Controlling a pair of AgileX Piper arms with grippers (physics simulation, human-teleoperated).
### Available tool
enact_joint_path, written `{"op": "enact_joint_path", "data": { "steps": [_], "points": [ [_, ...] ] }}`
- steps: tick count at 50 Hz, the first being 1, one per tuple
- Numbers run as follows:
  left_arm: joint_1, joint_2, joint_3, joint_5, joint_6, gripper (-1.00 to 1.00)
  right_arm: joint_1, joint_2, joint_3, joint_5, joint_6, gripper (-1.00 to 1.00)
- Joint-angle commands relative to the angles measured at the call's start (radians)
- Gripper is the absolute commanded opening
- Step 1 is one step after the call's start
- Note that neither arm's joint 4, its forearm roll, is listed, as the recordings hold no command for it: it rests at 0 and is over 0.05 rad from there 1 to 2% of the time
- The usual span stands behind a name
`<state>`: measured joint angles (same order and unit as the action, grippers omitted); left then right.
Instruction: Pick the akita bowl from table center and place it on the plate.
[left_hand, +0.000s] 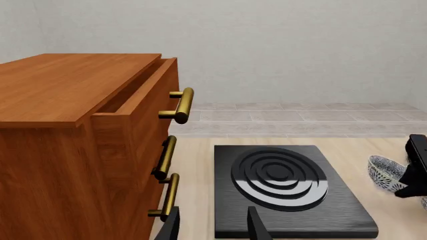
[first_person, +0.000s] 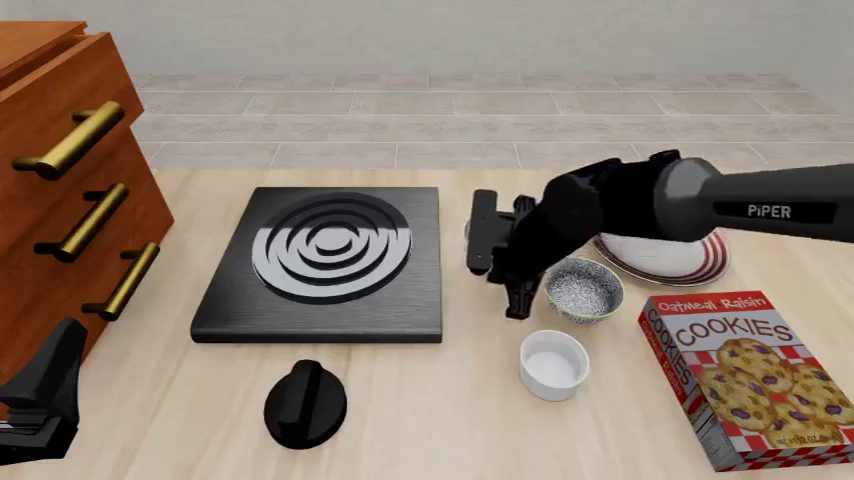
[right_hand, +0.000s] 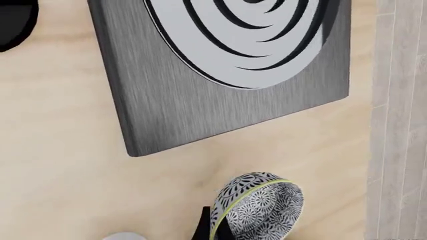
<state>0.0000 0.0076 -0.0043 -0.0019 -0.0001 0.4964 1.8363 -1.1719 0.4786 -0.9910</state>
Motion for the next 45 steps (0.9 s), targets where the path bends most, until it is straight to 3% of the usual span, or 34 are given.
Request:
{"op": "enact_joint_path", "data": {
  "steps": [1, 4, 12, 16, 19, 22, 25, 36, 40, 45],
  "points": [
    [0.000, 0.000, 0.000, 0.000, 0.000, 1.00, 0.023, -0.085, -0.058, 0.086, 0.043, -1.00],
    [0.000, 0.000, 0.000, 0.000, 0.000, 1.00, 0.003, -0.101, -0.049, 0.095, 0.015, -1.00],
    [0.000, 0.000, 0.000, 0.000, 0.000, 1.00, -0.028, -0.154, -0.102, 0.152, 0.021, -1.00],
    [0.000, 0.000, 0.000, 0.000, 0.000, 1.00, -0.033, -0.172, -0.203, 0.212, 0.090, -1.00],
    [0.000, 0.000, 0.000, 0.000, 0.000, 1.00, -0.071, -0.183, -0.205, 0.219, 0.073, -1.00],
    [0.000, 0.000, 0.000, 0.000, 0.000, 1.00, -0.087, -0.179, -0.224, 0.230, 0.101, -1.00],
    [0.000, 0.000, 0.000, 0.000, 0.000, 1.00, -0.123, -0.180, -0.216, 0.229, 0.101, -1.00],
    [0.000, 0.000, 0.000, 0.000, 0.000, 1.00, -0.240, -0.145, -0.256, 0.232, 0.189, -1.00],
    [0.000, 0.000, 0.000, 0.000, 0.000, 1.00, -0.319, -0.128, -0.219, 0.193, 0.160, -1.00],
    [0.000, 0.000, 0.000, 0.000, 0.000, 1.00, -0.353, -0.114, -0.202, 0.170, 0.190, -1.00]
  ]
}}
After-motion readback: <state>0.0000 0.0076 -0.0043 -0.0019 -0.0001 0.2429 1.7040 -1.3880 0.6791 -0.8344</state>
